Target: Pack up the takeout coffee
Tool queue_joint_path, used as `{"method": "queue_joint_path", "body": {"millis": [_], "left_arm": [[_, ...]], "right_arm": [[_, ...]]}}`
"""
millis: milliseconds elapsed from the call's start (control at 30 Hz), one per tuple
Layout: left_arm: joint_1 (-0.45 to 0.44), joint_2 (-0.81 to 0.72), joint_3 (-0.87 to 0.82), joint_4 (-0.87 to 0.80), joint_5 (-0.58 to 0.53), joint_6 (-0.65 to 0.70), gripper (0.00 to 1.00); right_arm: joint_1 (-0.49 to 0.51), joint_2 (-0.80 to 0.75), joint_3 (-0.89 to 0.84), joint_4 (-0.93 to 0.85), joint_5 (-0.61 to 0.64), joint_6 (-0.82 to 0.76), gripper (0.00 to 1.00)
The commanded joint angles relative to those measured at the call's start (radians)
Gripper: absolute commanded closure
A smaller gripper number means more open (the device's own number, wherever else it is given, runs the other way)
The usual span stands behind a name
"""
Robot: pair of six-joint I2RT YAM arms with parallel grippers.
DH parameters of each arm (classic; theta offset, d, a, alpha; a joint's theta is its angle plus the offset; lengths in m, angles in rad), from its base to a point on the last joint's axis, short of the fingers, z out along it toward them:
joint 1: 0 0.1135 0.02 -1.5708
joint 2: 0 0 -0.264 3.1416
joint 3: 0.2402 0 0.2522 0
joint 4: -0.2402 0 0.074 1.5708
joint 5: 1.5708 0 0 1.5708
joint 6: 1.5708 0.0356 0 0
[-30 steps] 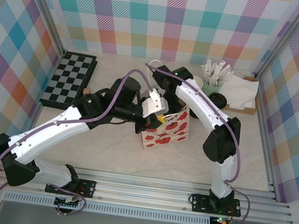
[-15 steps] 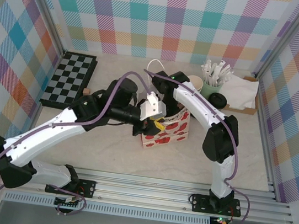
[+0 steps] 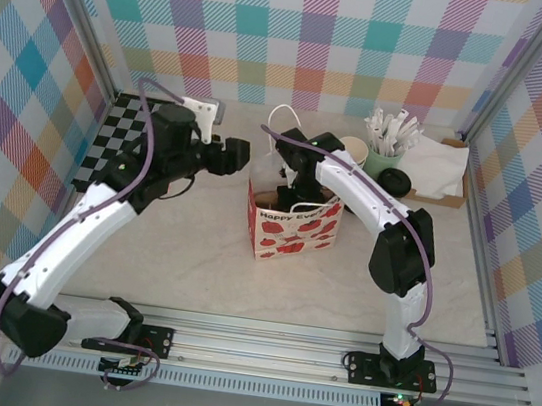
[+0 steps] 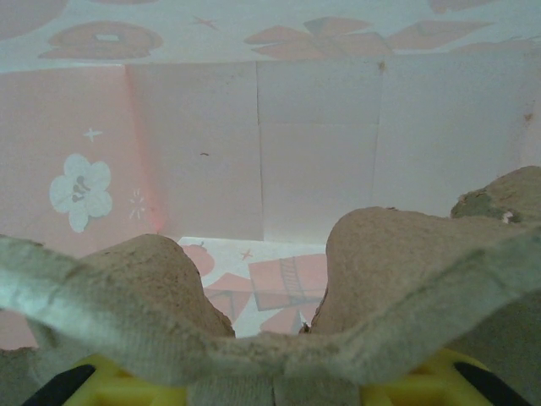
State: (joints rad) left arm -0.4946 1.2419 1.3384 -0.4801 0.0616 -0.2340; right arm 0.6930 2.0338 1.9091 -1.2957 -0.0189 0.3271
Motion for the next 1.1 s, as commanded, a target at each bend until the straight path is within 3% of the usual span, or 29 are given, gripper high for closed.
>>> {"method": "queue_joint_path", "body": {"millis": [0,67,200,300,367,467,633,733,867,1067], "left_arm": [[0.002,0.033,0.02,-0.058,0.115,-0.09,0.25],[-0.005,0.051,0.035,-0.08,0.158,-0.034,0.23],[-0.058,0.103,0.093,-0.2,0.019,0.119,0.22],[-0.073,0.165,0.137,-0.28,-0.075,0.123,0.23],[-0.073,0.209,0.166,-0.318,-0.057,0.111,0.26],[-0.076,0.245,0.188,-0.33,-0.021,0.094,0.37],[-0.076,0.241,0.198,-0.334,-0.118,0.034,0.74],[-0.075,0.215,0.193,-0.335,-0.153,0.027,0.84],[-0.073,0.216,0.203,-0.335,-0.117,0.027,1.0],[-0.073,0.245,0.252,-0.336,-0.062,0.007,1.0]], "right_arm": [[-0.004,-0.04,-0.004,0.005,-0.014,-0.013,0.66],[-0.004,-0.04,-0.003,0.004,-0.019,-0.013,0.66],[-0.004,-0.043,-0.001,-0.002,-0.015,-0.013,0.66],[-0.004,-0.046,-0.002,-0.004,-0.015,-0.008,0.66],[-0.005,-0.05,-0.005,-0.007,-0.013,-0.006,0.66],[-0.003,-0.055,-0.002,-0.007,-0.013,-0.003,0.66],[-0.003,-0.062,-0.01,-0.007,-0.003,-0.014,0.66],[0.002,-0.082,-0.049,0.017,-0.007,-0.031,0.66],[0.018,-0.076,-0.067,0.01,-0.008,-0.063,0.66],[0.033,-0.061,-0.078,-0.002,-0.009,-0.078,0.67]]}}
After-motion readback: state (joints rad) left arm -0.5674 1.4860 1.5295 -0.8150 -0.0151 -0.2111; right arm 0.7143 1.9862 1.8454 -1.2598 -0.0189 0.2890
